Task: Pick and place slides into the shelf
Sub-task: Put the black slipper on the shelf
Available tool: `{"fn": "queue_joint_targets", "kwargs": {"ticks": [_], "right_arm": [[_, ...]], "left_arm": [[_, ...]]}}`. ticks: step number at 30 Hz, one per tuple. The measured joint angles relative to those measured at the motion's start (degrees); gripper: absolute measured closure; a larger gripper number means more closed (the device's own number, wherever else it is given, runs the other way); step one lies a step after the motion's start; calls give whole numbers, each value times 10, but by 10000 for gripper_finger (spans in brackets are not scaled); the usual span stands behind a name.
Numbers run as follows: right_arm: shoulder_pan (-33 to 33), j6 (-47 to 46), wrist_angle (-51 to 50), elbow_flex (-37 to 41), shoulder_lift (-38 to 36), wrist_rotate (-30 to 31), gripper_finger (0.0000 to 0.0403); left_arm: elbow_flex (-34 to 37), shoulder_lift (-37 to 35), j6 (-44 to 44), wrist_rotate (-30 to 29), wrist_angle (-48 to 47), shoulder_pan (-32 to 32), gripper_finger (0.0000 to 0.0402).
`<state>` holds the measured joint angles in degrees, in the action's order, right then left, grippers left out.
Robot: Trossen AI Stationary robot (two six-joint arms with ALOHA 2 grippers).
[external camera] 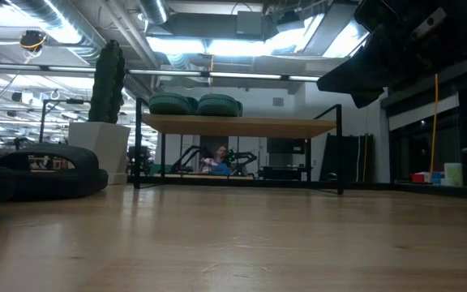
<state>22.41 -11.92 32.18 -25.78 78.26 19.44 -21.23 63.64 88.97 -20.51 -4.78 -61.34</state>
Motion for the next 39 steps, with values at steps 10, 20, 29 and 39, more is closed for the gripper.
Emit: {"fn": "queue_joint_targets", "kwargs": {"ticks": [10,20,29,39], "right_arm": [[0,-9,0,0,0,0,393],[0,-13,-5,0,0,0,393],[0,-12,-4,0,0,0,393],[0,-13,-4,0,0,0,393]], "left_arm": [[0,0,-100,-25,-7,0,231],[0,0,-101,-26,-7,1,231],[0,0,-96,-56,-4,1,251],[0,0,-95,-57,-2,1,310]]}}
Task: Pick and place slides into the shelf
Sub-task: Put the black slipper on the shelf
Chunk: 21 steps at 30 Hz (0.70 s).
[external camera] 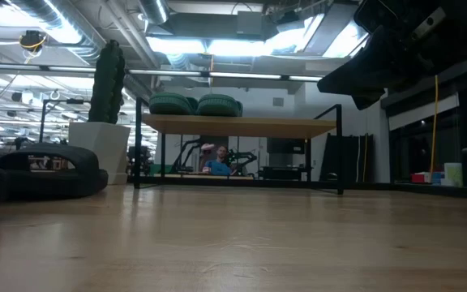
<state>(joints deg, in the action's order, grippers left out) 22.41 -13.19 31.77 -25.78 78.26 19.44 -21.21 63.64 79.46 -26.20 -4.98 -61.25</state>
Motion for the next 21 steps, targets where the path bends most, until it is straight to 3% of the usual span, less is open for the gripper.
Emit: {"fn": "queue_joint_targets", "kwargs": {"ticks": [7,21], "right_arm": [[0,2,0,0,0,0,393],[0,2,-2,0,0,0,393]], "left_arm": [[0,0,1,11,5,0,390],[0,0,-2,-28,85,17,399]]}}
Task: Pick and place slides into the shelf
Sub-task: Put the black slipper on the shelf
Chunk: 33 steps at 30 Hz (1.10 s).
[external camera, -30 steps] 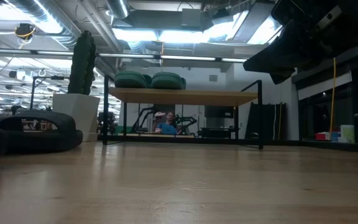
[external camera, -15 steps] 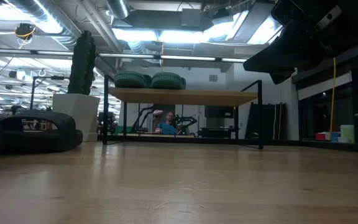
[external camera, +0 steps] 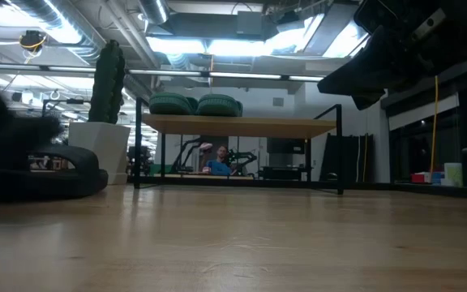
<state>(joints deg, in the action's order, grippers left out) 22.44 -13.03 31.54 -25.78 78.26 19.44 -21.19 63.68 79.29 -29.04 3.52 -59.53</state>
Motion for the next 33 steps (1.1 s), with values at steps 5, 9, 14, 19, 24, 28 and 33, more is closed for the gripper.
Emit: {"fn": "queue_joint_targets", "kwargs": {"ticks": [5,9,14,19,24,28,33], "right_arm": [[0,0,-1,0,0,0,393],[0,2,-1,0,0,0,393],[0,24,17,-1,0,0,393],[10,110,17,-38,0,0,393],[12,209,-44,-106,0,0,393],[11,244,-135,-168,0,0,393],[11,270,-239,-248,17,0,393]], "left_arm": [[-18,0,-9,9,20,23,400],[-43,0,-43,9,19,48,401],[-78,0,-97,27,18,91,401],[-98,0,-157,61,10,151,401],[-113,0,-184,122,-29,227,401],[-117,0,-205,182,-31,286,401],[-117,0,-239,251,-32,347,401]]}}
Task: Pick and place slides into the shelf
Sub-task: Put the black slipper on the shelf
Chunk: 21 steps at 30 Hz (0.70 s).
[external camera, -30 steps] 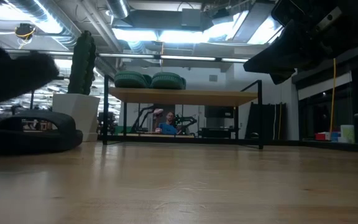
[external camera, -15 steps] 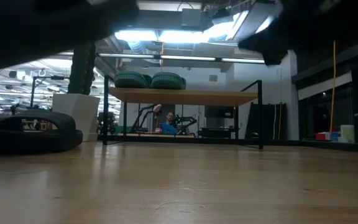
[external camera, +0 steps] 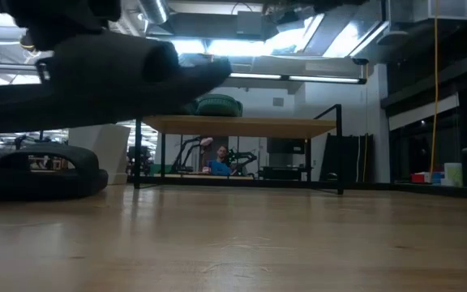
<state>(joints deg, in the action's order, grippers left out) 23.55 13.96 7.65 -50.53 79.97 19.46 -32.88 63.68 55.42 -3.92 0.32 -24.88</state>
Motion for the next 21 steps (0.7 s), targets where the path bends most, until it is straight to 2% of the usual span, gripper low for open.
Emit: {"fn": "queue_joint_targets", "kwargs": {"ticks": [5,9,13,17,21], "right_arm": [[0,77,-97,-82,52,21,393],[0,145,-143,-128,95,93,393],[0,239,-141,-154,122,160,393],[-5,256,-142,-164,136,169,384],[-5,273,-140,-166,137,169,354]], "left_arm": [[0,0,-37,53,3,52,401],[0,0,-58,92,3,88,401],[0,0,-74,131,3,121,401],[-6,0,-102,160,-5,147,401],[-34,0,-140,170,-40,164,402]]}}
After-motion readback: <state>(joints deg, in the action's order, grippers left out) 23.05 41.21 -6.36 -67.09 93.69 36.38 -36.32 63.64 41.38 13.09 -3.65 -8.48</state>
